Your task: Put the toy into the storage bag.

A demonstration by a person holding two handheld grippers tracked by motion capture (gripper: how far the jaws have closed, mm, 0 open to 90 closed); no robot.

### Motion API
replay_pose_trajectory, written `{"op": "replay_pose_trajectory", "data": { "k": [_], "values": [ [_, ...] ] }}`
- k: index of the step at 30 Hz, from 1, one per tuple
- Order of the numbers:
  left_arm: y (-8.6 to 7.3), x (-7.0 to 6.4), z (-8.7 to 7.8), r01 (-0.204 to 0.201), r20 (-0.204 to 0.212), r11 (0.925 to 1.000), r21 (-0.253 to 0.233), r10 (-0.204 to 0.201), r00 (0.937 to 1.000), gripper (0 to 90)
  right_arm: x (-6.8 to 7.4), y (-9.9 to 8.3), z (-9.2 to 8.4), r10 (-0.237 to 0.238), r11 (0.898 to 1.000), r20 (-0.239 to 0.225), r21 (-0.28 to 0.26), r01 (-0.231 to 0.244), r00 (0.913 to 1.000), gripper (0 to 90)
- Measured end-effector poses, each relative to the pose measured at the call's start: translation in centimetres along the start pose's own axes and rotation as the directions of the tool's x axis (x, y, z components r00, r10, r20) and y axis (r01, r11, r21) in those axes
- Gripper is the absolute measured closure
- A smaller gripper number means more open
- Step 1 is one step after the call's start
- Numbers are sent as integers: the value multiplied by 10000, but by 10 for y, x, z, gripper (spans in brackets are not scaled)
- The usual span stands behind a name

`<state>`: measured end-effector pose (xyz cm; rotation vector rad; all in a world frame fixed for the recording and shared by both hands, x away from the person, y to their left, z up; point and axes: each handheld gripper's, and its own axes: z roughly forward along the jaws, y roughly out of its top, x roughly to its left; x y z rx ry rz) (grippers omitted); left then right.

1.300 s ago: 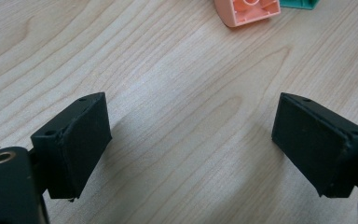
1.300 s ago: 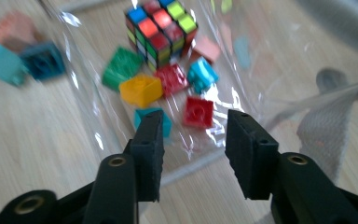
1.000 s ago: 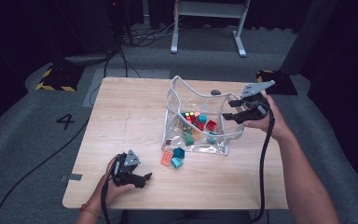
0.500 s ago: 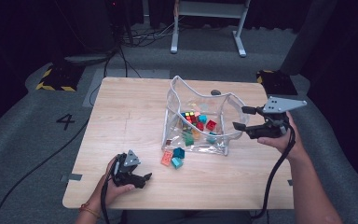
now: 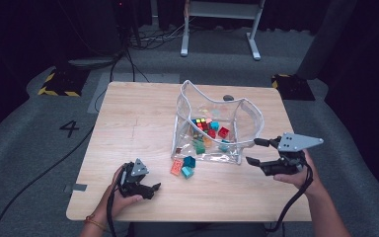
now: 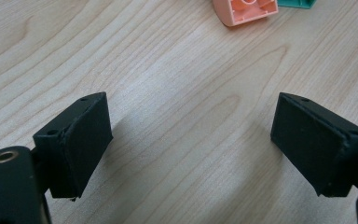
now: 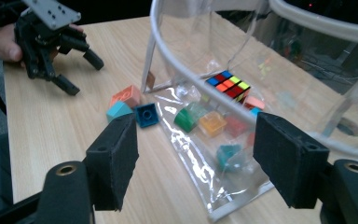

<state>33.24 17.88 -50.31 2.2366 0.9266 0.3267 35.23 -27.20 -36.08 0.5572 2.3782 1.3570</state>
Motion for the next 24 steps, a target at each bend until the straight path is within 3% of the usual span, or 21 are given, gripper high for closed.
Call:
{"op": "replay_pose_trajectory", "data": {
  "k": [4,10,14,19,22,24],
  "values": [
    [0,0,0,0,11,10000,-9,0,10000,124,11,-14,12,-93,9996,-281,277,100,9996,314],
    [0,0,0,-15,-1,10000,-6,15,10000,124,27,-36,45,256,9968,-1146,775,-168,9931,320],
    [0,0,0,-13,8,10000,17,13,10000,124,35,-48,73,189,9903,-1439,1386,12,9894,328],
    [0,0,0,-19,3,10000,-3,19,10000,124,45,-56,101,61,9849,-1573,1719,213,9875,333],
    [0,0,0,3,6,10000,5,-3,10000,124,54,-59,116,224,9810,-1749,1935,120,9843,338],
    [0,0,0,14,-1,10000,-2,-14,10000,124,58,-60,128,-211,9807,-1951,1865,582,9806,338]
  ]
}}
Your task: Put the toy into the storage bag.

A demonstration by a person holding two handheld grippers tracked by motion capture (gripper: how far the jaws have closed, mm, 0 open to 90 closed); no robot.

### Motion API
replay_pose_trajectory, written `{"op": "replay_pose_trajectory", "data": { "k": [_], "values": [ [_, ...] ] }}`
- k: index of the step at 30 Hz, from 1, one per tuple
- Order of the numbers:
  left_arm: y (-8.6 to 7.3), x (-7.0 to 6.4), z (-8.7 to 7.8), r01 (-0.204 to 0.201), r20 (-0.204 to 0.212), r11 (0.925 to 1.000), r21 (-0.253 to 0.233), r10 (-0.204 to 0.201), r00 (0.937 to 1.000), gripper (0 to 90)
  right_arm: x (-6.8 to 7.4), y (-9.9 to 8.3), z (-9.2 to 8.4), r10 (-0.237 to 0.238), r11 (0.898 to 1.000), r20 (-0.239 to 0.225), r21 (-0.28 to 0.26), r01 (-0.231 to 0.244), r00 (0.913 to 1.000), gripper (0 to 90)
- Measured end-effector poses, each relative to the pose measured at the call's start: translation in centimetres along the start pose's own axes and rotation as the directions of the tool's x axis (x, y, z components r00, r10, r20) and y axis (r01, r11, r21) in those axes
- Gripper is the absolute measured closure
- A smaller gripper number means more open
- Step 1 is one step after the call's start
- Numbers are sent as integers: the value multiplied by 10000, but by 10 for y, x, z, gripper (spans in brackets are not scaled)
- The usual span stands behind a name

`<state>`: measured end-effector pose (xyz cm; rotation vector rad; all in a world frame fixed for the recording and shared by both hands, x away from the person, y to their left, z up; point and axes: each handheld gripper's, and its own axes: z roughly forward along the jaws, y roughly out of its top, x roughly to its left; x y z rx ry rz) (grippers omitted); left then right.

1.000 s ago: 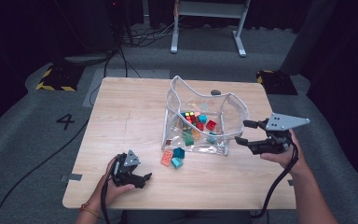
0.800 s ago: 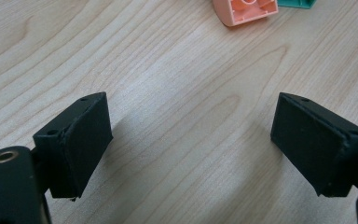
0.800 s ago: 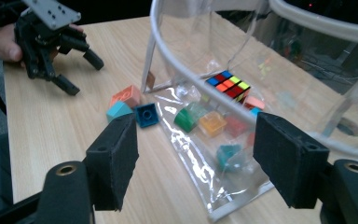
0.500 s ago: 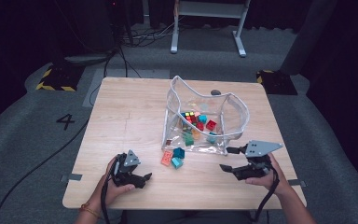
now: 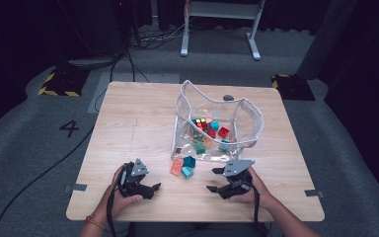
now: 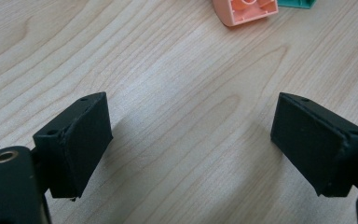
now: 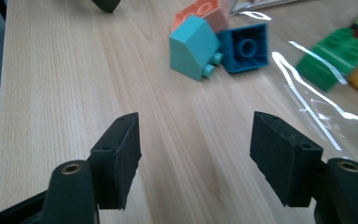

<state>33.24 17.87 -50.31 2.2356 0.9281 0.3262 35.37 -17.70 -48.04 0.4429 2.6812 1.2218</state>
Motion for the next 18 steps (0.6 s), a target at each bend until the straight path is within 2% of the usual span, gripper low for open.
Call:
{"op": "replay_pose_trajectory", "data": {
  "k": [2,3,4,6,7,8,10,12,16,18],
  "values": [
    [0,0,0,-21,13,10000,7,21,10000,124,5,3,12,-101,9999,-93,107,102,9999,338],
    [0,0,0,-21,13,10000,7,21,10000,124,5,3,12,-101,9999,-93,107,102,9999,338],
    [0,0,0,2,4,10000,-5,-2,10000,124,8,7,24,-164,9999,-206,20,165,9997,341],
    [0,0,0,-3,13,10000,-13,3,10000,124,9,9,31,-127,9999,-348,79,130,9993,341],
    [0,0,0,-5,6,10000,0,5,10000,124,9,12,36,-329,9994,-363,124,333,9988,339],
    [0,0,0,-17,2,10000,-11,17,10000,124,11,14,39,-85,9997,-291,227,92,9995,338],
    [0,0,0,-6,12,10000,-13,6,10000,124,12,15,43,11,9999,-248,135,-8,9997,338],
    [0,0,0,-4,8,10000,9,4,10000,124,14,18,51,389,9986,-254,370,-379,9989,338],
    [0,0,0,-18,24,10000,7,18,10000,122,10,24,63,166,9998,-59,85,-165,9998,326],
    [0,0,0,-18,21,10000,8,18,10000,122,8,26,65,117,9997,-30,203,-116,9999,325]
  ]
}}
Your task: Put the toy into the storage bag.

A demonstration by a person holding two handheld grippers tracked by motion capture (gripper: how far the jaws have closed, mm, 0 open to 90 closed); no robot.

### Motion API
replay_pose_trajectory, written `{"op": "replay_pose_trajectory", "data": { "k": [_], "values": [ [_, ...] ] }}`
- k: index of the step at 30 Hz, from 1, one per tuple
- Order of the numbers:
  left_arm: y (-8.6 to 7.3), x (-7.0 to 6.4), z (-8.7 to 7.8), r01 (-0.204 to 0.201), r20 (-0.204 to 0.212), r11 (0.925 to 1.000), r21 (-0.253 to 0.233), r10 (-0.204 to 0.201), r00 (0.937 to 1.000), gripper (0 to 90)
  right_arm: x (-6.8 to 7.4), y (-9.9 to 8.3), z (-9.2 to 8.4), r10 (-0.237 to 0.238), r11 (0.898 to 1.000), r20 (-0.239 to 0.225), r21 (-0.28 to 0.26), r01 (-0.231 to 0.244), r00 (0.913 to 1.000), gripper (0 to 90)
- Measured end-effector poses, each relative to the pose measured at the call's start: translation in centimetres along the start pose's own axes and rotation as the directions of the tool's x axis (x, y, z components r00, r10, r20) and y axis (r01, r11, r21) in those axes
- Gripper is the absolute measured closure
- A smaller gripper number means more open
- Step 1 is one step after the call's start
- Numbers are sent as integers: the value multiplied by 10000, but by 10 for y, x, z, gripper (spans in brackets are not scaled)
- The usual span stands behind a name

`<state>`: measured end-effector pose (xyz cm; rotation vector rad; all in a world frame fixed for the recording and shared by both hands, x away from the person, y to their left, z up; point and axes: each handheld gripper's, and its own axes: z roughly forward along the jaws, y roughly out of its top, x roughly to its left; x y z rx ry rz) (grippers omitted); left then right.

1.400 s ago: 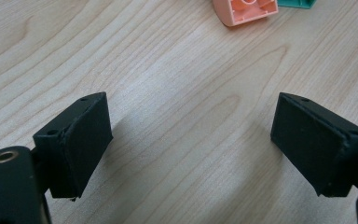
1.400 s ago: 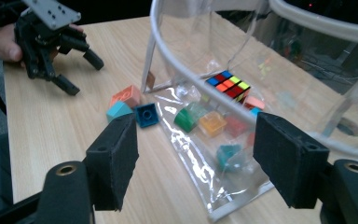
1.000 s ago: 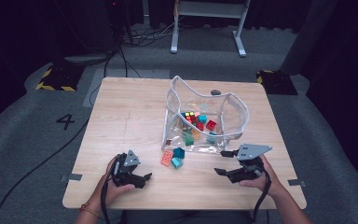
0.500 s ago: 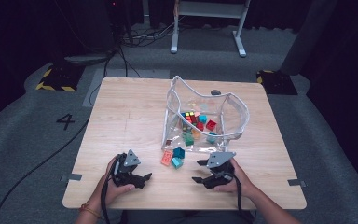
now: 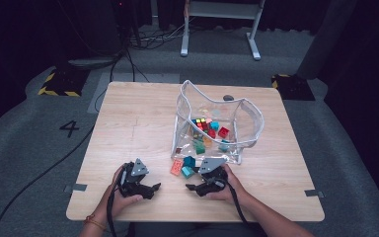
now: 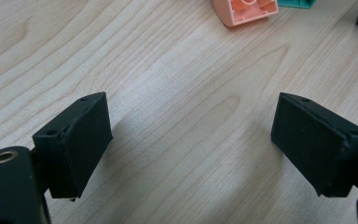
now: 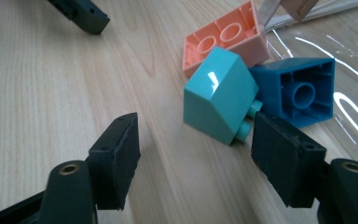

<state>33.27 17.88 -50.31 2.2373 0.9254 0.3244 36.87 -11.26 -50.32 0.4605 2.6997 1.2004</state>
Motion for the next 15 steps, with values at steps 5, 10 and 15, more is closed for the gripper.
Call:
{"op": "replay_pose_trajectory", "data": {
  "k": [5,10,15],
  "values": [
    [0,0,0,-30,-8,10000,44,30,10000,121,0,6,8,241,9995,116,-203,-239,9996,309],
    [1,0,0,-32,-25,10000,44,32,10000,119,-1,11,14,269,9995,179,-186,-266,9995,340],
    [1,0,0,-32,-27,10000,45,32,10000,119,-1,16,18,182,9996,137,-240,-179,9997,374]
  ]
}}
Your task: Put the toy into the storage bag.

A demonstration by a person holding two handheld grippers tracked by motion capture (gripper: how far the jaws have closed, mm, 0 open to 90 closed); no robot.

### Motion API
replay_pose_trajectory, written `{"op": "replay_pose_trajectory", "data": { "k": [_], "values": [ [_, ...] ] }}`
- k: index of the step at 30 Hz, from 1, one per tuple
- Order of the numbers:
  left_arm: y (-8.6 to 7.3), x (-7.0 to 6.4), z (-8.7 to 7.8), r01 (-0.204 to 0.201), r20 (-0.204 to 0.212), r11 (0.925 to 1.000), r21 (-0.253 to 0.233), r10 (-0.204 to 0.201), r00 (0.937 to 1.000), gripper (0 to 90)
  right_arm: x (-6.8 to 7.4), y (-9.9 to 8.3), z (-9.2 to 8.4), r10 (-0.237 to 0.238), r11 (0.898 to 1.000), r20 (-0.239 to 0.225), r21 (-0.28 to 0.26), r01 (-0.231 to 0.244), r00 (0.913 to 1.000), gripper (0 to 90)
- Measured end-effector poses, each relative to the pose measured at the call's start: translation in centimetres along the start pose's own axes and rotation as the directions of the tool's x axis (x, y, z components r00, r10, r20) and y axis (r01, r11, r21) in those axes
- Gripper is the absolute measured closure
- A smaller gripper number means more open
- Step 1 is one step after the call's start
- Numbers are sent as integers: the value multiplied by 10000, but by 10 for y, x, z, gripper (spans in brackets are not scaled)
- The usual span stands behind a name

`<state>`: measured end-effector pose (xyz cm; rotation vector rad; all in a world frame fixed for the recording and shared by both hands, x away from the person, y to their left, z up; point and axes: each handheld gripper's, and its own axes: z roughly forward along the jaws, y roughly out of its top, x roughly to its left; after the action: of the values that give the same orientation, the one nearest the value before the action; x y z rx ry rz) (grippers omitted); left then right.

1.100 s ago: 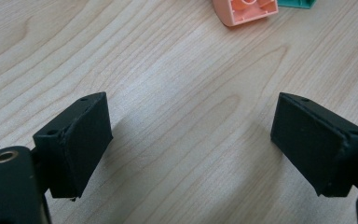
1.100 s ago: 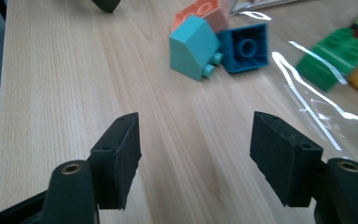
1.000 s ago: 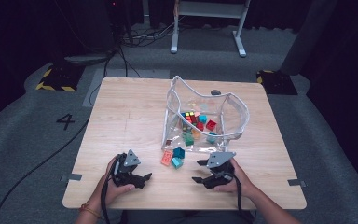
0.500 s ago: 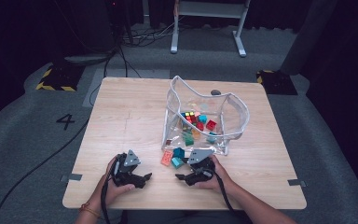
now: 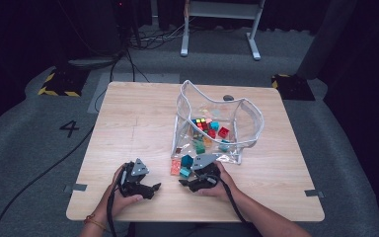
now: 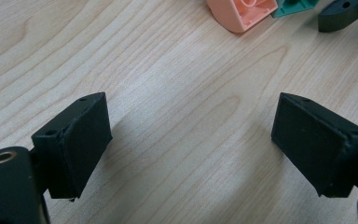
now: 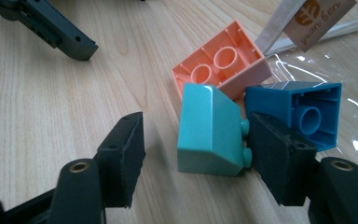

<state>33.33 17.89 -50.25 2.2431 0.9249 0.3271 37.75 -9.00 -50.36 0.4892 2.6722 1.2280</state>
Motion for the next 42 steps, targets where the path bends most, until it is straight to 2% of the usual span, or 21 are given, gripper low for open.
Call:
{"op": "replay_pose_trajectory", "data": {
  "k": [3,5,8,9,11,15,17,26,29,30,32,33,37,40,42],
  "values": [
    [0,0,0,-4,-9,10000,-6,4,10000,119,1,1,1,224,9997,87,-23,-223,9997,406],
    [0,0,0,1,-1,10000,-7,-1,10000,119,-2,0,0,-71,10000,158,45,70,9998,443],
    [0,0,0,1,-3,10000,-7,-1,10000,119,1,-1,-2,406,9992,194,-38,-406,9990,517],
    [0,0,0,-5,-2,10000,-7,5,10000,119,0,-1,-2,244,9996,154,-132,-242,9996,531],
    [0,0,0,-5,-1,10000,-6,5,10000,119,0,-2,-4,345,9993,144,-117,-344,9993,564],
    [0,0,0,-7,-3,10000,-6,7,10000,119,0,-4,-6,257,9996,186,-108,-255,9995,570],
    [0,0,0,-5,-4,10000,-8,5,10000,119,-2,-7,-10,47,10000,74,-73,-46,10000,571],
    [0,0,0,-4,-5,10000,-9,4,10000,119,-5,-21,-28,-162,9998,-210,87,164,9996,573],
    [0,0,0,2,-3,10000,-11,-2,10000,119,-6,-25,-37,38,9999,-224,98,-36,9997,573],
    [0,0,0,-3,-4,10000,-8,3,10000,119,-8,-27,-40,-163,9999,-166,52,164,9997,573],
    [0,0,0,-34,15,10000,-4,34,10000,120,-9,-28,-46,-31,9998,-171,170,34,9998,573],
    [0,0,0,-35,14,10000,-6,35,10000,120,-9,-29,-51,273,9994,-159,216,-270,9995,573],
    [0,0,0,-31,18,10000,-8,31,10000,120,-14,-33,-62,291,9994,-66,209,-290,9996,573],
    [0,0,0,-30,12,10000,-9,30,10000,120,-19,-40,-71,251,9992,238,302,-258,9994,573],
    [0,0,0,-28,11,10000,-10,28,10000,120,-23,-44,-78,464,9984,387,318,-477,9982,573]
  ]
}}
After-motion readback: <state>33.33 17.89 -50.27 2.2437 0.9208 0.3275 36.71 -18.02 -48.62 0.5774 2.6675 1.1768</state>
